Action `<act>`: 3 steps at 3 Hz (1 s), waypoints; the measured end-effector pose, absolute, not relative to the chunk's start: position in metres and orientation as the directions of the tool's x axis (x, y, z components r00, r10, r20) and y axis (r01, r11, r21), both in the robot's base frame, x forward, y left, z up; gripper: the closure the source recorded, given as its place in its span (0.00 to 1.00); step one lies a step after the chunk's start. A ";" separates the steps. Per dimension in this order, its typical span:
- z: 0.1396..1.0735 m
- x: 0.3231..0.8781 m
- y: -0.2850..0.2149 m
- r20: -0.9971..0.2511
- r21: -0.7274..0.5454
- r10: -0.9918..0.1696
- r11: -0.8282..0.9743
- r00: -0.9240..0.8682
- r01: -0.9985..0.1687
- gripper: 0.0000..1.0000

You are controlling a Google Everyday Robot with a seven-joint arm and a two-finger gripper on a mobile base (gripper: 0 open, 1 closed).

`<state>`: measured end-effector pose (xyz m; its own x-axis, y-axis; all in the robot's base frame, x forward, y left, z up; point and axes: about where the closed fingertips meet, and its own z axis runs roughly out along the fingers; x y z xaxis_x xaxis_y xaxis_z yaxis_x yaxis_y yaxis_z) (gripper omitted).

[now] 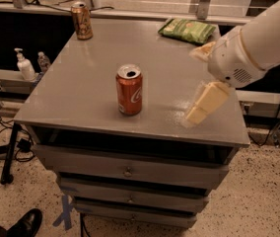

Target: Move coke can near green jalapeno chip bag

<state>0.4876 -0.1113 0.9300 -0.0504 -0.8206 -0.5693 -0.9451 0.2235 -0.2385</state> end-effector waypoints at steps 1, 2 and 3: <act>0.917 0.504 -0.091 -0.628 -0.221 -0.776 0.239 -0.049 -0.945 0.00; 0.904 0.529 -0.076 -0.691 -0.192 -0.718 0.288 -0.079 -0.938 0.00; 0.895 0.551 -0.054 -0.756 -0.151 -0.646 0.336 -0.111 -0.930 0.00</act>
Offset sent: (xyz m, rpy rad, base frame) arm 0.0784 0.0471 -0.0438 0.2700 0.0139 -0.0876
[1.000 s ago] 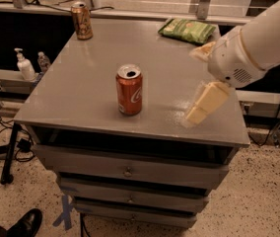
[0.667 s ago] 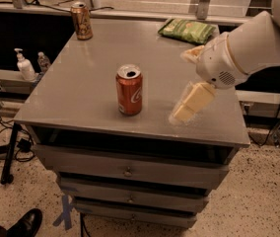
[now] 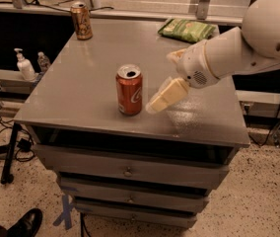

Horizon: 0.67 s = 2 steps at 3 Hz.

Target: Move coke can near green jalapeno chip bag

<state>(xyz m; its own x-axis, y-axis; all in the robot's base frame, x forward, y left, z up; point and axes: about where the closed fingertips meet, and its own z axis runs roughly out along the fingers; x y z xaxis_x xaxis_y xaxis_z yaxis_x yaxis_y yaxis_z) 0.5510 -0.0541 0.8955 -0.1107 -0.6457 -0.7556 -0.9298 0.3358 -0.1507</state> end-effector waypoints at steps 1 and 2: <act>0.888 0.563 -0.031 -0.807 -0.097 -0.572 0.370 -0.145 -0.924 0.00; 0.879 0.565 -0.013 -0.857 -0.021 -0.480 0.396 -0.188 -0.918 0.00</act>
Offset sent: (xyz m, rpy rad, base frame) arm 0.0158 0.0615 -0.0254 0.3492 0.1193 -0.0840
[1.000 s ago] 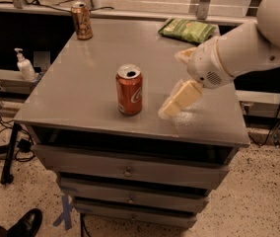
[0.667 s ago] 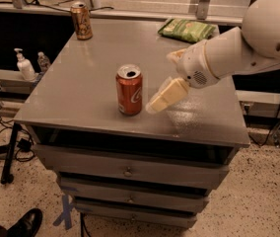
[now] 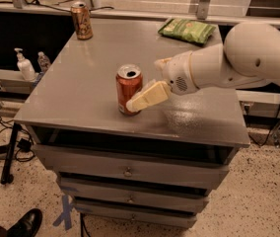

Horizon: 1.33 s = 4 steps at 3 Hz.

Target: Move coke can near green jalapeno chip bag

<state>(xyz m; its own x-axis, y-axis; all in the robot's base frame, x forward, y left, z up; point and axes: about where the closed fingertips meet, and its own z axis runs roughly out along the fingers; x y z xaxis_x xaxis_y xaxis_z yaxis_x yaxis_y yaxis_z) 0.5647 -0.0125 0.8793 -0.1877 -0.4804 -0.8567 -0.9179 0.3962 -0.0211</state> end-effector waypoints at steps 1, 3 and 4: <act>0.876 0.560 0.007 -0.895 0.053 -0.387 0.403 -0.222 -0.914 0.18; 0.883 0.556 0.024 -0.931 0.111 -0.278 0.402 -0.237 -0.909 0.64; 0.895 0.566 0.009 -0.940 0.076 -0.272 0.427 -0.208 -0.901 0.87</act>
Offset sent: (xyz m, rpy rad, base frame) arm -0.0077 0.0395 0.0035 0.2721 0.0639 -0.0264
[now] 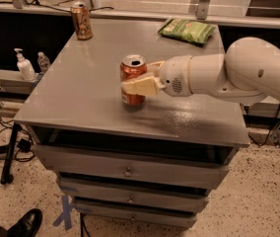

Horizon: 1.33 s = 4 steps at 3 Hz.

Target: Move coke can near green jalapeno chip bag

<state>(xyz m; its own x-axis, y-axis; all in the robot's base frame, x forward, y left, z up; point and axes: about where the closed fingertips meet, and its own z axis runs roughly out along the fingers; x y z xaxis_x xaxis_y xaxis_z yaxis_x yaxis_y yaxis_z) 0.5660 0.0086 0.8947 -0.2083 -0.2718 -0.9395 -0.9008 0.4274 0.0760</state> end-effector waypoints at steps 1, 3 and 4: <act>0.927 0.591 -0.033 -0.941 -0.024 -0.308 0.482 -0.144 -0.876 1.00; 0.941 0.599 -0.043 -0.943 -0.054 -0.310 0.501 -0.121 -0.864 1.00; 0.951 0.616 -0.065 -0.946 -0.085 -0.307 0.549 -0.107 -0.832 1.00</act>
Offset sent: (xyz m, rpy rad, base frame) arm 0.0222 -0.0371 0.0291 -0.0444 -0.0787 -0.0542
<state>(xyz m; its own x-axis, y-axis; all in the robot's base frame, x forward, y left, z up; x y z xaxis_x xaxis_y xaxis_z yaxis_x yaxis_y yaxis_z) 0.6157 -0.0646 0.9511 -0.1066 -0.3074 -0.9456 -0.8318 0.5485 -0.0846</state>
